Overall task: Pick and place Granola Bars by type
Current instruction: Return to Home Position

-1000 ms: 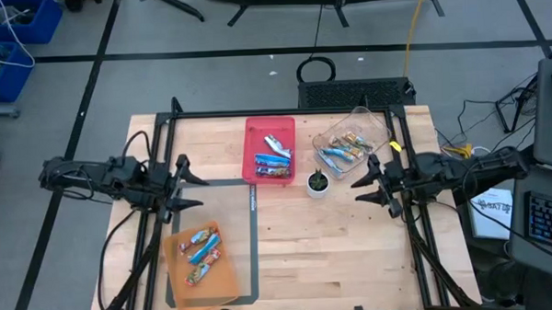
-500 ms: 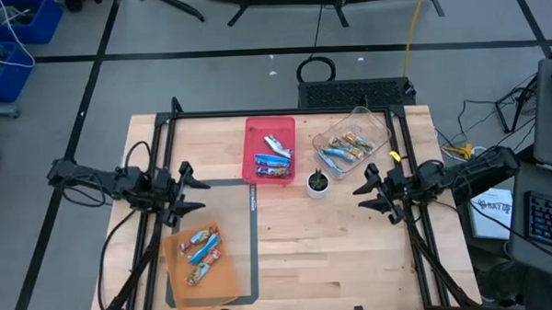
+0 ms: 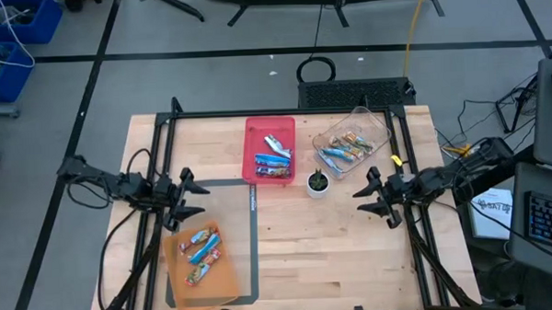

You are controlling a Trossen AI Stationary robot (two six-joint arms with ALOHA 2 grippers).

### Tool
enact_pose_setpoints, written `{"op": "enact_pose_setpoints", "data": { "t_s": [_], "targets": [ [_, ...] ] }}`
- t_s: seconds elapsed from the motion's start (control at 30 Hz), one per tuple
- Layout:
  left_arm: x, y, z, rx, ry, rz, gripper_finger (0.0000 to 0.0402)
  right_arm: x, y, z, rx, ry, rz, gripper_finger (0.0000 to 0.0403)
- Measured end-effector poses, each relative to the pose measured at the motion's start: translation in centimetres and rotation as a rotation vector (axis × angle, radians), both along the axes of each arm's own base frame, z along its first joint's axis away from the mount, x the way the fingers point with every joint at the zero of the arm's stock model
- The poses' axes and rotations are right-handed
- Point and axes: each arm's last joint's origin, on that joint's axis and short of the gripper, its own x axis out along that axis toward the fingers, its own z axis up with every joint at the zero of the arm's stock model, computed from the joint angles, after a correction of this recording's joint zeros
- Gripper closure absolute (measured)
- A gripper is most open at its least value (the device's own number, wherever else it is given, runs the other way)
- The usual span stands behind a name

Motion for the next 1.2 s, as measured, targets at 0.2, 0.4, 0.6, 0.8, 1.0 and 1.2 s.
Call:
{"op": "enact_pose_setpoints", "data": {
  "t_s": [0.2,0.4,0.6,0.8,1.0,1.2],
  "targets": [
    [-0.3,0.1,-0.8,-0.021,-0.019,-0.006,0.0147,-0.1,0.2,-0.2,-0.005,0.021,0.012,0.0243],
    [-0.4,0.1,-0.9,-0.019,-0.016,-0.006,0.0147,-0.1,0.1,-0.1,0.033,0.007,-0.008,0.0243],
    [-0.4,0.1,-1.0,-0.013,-0.006,-0.007,0.0147,-0.2,0.0,0.0,0.036,-0.012,-0.021,0.0243],
    [-0.4,0.1,-1.0,-0.010,-0.007,-0.006,0.0147,-0.3,-0.1,0.0,0.025,-0.016,-0.059,0.0243],
    [-0.4,0.1,-0.7,0.016,-0.042,-0.001,0.0147,-0.7,-0.3,0.3,0.000,-0.060,-0.065,0.0243],
    [-0.8,0.3,-0.2,0.023,-0.102,0.006,0.0147,-1.3,-0.5,0.5,-0.021,-0.095,-0.072,0.0243]
  ]
}}
